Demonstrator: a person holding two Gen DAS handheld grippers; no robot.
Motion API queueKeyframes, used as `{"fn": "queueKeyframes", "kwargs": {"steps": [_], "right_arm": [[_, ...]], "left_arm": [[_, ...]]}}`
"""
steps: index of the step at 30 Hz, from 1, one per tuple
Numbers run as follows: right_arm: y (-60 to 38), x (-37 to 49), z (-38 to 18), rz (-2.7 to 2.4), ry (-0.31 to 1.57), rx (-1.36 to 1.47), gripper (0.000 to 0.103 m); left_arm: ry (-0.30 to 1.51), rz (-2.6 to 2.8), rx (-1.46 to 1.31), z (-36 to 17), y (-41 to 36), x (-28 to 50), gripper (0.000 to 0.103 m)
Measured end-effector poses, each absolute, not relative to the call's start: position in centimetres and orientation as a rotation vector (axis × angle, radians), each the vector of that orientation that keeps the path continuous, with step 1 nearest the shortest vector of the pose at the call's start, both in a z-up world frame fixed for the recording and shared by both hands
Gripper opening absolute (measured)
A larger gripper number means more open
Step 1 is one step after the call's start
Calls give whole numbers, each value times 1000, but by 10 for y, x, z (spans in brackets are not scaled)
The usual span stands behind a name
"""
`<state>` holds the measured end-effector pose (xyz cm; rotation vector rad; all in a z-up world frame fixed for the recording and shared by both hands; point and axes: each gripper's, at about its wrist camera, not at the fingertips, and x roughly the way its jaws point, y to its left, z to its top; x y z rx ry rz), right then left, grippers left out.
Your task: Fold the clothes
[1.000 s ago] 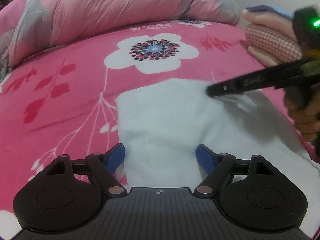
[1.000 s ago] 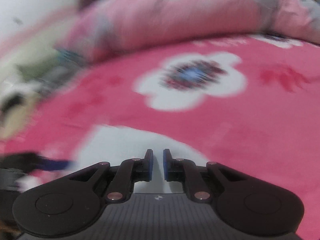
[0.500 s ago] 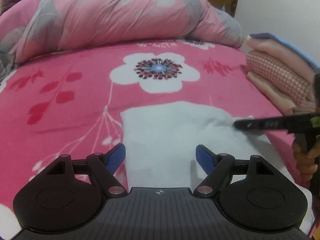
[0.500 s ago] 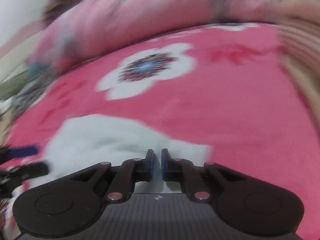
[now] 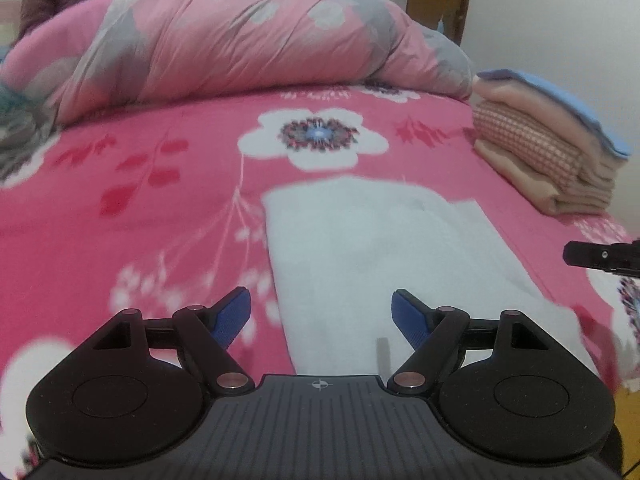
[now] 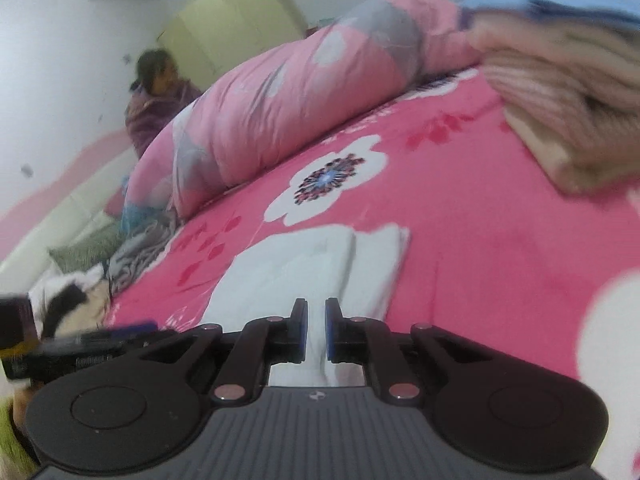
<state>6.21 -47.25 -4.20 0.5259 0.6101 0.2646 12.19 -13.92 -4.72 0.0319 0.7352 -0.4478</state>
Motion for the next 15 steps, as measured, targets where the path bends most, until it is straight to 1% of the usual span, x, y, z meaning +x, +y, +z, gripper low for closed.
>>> {"fn": "queueKeyframes", "kwargs": {"steps": [2,3,4,6,10,15], "right_arm": [[-471,47,-45,257,579,543,11],[-467,41,-46,252,565,536,16],[-461,35,-47,239,553,493,25],[-442,23,-48,207,530,367,35],[-407,10,-56,169,498,140,37],[-396,5,-65,172,450,47,37]], "left_arm": [[748,-459,29,-52,-140,109,78],[751,-470,28,-54,-141,104,78],[753,-480,27,-56,-143,99,78],[750,-504,36,-57,-148,93,78],[732,-532,105,-57,-166,89,78],[717,-532,161,-60,-183,94,78]]}}
